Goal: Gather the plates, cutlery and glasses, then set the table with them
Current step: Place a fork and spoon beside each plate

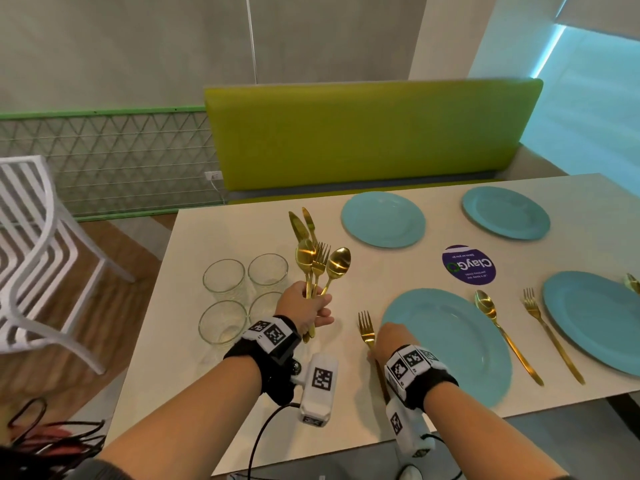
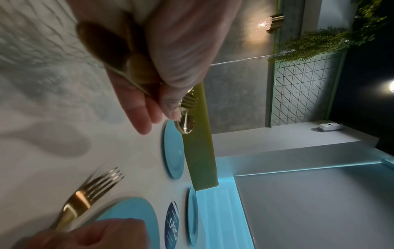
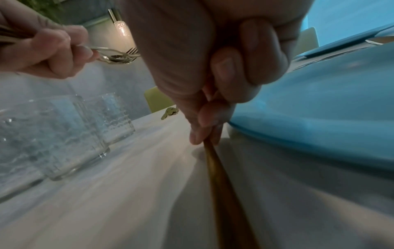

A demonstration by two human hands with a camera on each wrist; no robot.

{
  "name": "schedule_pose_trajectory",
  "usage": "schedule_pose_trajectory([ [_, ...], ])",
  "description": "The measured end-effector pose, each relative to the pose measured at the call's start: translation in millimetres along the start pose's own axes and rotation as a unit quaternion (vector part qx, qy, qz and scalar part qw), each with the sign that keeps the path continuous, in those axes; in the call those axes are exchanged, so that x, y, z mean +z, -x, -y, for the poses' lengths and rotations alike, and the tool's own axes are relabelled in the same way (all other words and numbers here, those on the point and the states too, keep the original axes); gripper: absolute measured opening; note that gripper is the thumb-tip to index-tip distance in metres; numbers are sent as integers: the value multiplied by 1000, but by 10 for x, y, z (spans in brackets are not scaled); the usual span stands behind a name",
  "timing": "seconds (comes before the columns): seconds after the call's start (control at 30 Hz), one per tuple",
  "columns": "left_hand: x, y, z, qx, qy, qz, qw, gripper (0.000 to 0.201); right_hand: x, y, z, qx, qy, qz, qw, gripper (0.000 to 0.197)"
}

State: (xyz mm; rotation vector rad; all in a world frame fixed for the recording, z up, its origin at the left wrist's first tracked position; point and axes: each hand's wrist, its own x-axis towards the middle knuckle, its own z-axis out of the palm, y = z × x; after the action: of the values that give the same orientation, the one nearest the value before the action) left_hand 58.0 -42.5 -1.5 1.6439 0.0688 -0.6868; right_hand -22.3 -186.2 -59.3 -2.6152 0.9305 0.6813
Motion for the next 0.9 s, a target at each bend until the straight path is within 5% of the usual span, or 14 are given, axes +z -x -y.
schedule_pose_trajectory([
  [0.5,14,-42,-138,12,-7,4,1000,11,-153,-5,50,-23,4,0,1000,33],
  [0.73,216,-95,-416,26,-4,33,999,10,-965,183,39,-93,-122,-170,974,25],
  [0.9,541,-210,-623,26,-19,93,995,20,-1288,135,-47,-202,-55,-232,950,30],
])
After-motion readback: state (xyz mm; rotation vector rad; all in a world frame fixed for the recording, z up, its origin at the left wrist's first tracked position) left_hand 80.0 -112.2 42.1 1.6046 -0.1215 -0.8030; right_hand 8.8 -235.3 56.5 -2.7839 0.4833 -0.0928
